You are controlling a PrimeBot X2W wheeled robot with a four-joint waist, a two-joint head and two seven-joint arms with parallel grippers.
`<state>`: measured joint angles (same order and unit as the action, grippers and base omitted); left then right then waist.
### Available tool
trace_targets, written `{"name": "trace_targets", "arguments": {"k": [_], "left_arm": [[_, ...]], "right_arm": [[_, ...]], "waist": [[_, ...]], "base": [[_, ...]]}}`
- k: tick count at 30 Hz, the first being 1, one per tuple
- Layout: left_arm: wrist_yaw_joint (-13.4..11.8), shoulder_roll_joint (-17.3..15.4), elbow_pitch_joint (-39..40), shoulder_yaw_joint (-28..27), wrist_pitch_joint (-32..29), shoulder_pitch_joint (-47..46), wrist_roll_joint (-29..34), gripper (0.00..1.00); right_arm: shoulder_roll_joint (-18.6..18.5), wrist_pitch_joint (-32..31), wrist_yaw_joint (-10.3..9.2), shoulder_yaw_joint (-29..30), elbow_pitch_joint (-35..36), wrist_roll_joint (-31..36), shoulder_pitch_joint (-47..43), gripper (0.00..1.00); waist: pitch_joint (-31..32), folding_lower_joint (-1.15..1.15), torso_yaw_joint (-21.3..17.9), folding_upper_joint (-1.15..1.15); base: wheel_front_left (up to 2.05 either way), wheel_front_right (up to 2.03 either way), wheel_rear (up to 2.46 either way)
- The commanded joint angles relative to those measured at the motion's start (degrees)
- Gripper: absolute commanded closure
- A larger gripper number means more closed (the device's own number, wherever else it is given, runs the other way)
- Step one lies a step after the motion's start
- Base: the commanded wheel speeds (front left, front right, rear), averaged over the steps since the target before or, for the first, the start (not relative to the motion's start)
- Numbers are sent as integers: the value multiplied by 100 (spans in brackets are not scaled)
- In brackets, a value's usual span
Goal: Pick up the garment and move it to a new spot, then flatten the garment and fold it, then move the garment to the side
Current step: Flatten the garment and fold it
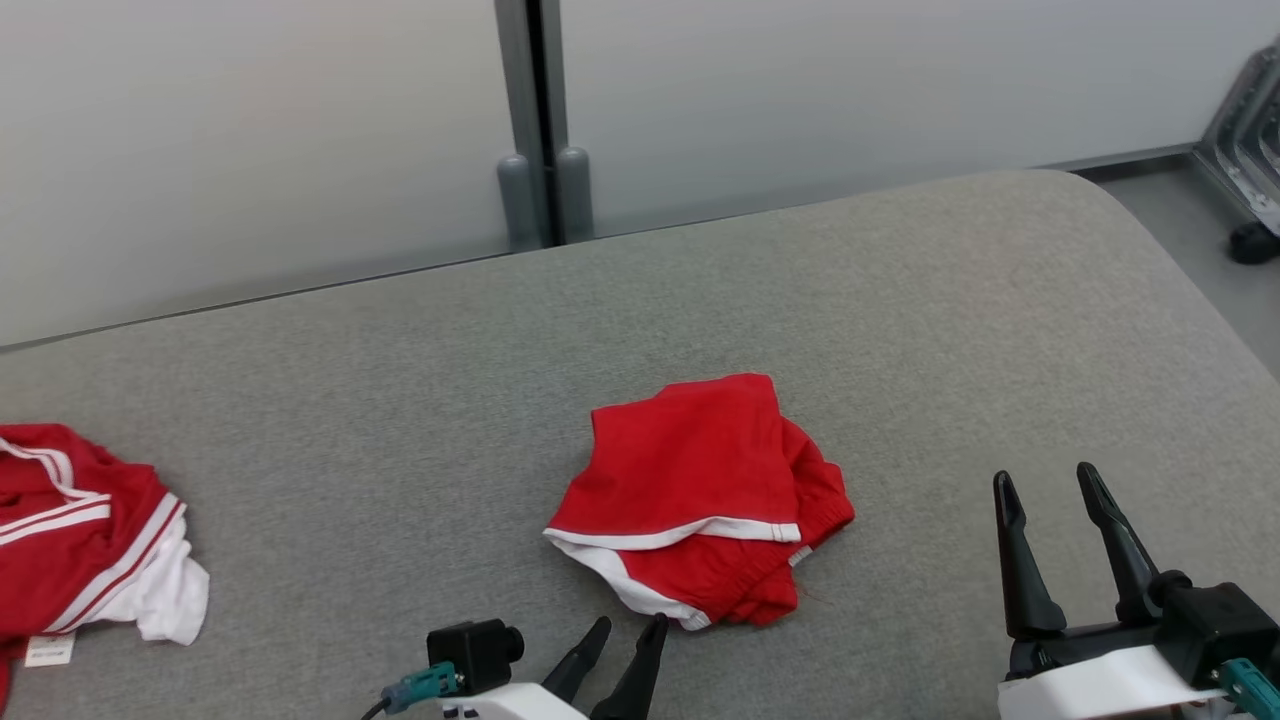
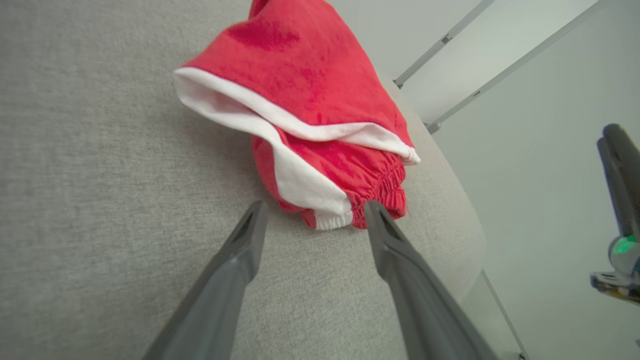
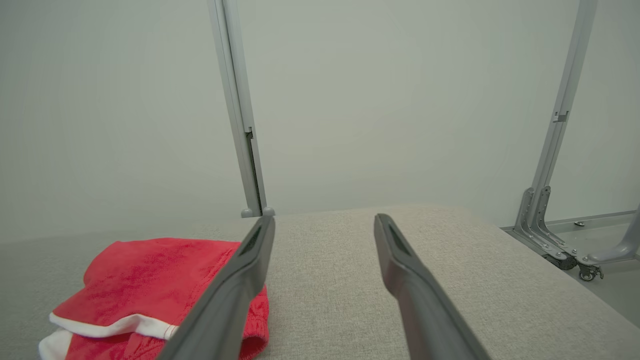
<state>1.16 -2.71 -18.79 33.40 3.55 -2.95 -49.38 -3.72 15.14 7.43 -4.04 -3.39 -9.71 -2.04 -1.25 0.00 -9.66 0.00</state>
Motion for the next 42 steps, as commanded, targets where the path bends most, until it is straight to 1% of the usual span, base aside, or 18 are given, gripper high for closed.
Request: {"name": "trace_targets", "arguments": {"k": [1,3,7,10,11,12,13,14,17,19,22,23,27,29,32,34,37,42], "left_arm": [[-96,-33,-125,101,18,-213,-222,0],[-176,-35,-262,196,38,-320,-576,0],[-254,-34,-484,293,105,-531,-936,0],[-259,-34,-778,355,203,-703,-1287,0],[-169,-30,-847,391,249,-767,-1416,12],[-79,-23,-883,425,338,-840,-1514,54],[16,-19,-899,468,385,-895,-1631,100],[112,-16,-916,554,454,-977,-1633,100],[161,-48,-987,541,725,-1232,-1544,100],[46,-222,-851,432,880,-1495,-1318,100],[-96,-540,-467,339,883,-1824,-1079,100],[-211,-801,-159,274,766,-2094,-933,100],[-368,-1346,320,222,278,-2751,-664,100],[-334,-1546,477,283,-4,-3131,-525,100],[-162,-1719,606,407,-406,-3623,-409,100],[-14,-1742,627,508,-632,-3926,-356,100],[237,-1594,614,812,-937,-4255,-282,100],[523,-978,537,1635,-1333,-4227,-362,100]], "right_arm": [[-20,2,11,26,-4,-41,82,0],[-11,2,11,67,4,-42,106,0],[0,2,11,96,1,-64,123,0],[11,3,11,110,-2,-79,157,0],[16,2,11,111,-4,-79,165,0],[22,2,11,118,-8,-84,167,0],[25,2,11,126,-15,-85,173,0],[29,2,11,138,-25,-87,184,0],[40,2,11,150,-25,-84,212,0],[47,3,11,214,7,-71,183,0],[50,3,11,233,0,-39,115,0],[48,3,11,231,-8,-37,107,0],[53,3,11,156,-19,-55,170,0],[52,2,11,104,-44,-58,206,0],[51,3,11,73,-67,-75,225,0],[53,2,11,48,-94,-78,175,0],[47,2,11,21,-125,-75,109,0],[44,3,11,40,-128,-97,64,0]], "waist": [[-267,0,-354,0],[-349,0,-471,0],[-450,0,-587,0],[-495,0,-635,0],[-504,0,-646,0],[-510,0,-652,0],[-510,0,-651,0],[-500,0,-640,0],[-446,0,-585,0],[-390,0,-472,0],[-332,0,-343,0],[-295,0,-275,0],[-247,0,-212,0],[-216,0,-229,0],[-144,0,-293,0],[-72,0,-356,0],[2,0,-462,0],[5,0,-568,0]], "base": [[0,0,0],[0,0,0],[0,0,0],[0,0,0],[0,0,0],[0,0,0],[0,0,0],[0,0,0],[0,0,0],[0,0,0],[0,0,0],[0,0,0],[0,0,0],[0,0,0],[0,0,0],[0,0,0],[0,0,0],[0,0,0]]}}
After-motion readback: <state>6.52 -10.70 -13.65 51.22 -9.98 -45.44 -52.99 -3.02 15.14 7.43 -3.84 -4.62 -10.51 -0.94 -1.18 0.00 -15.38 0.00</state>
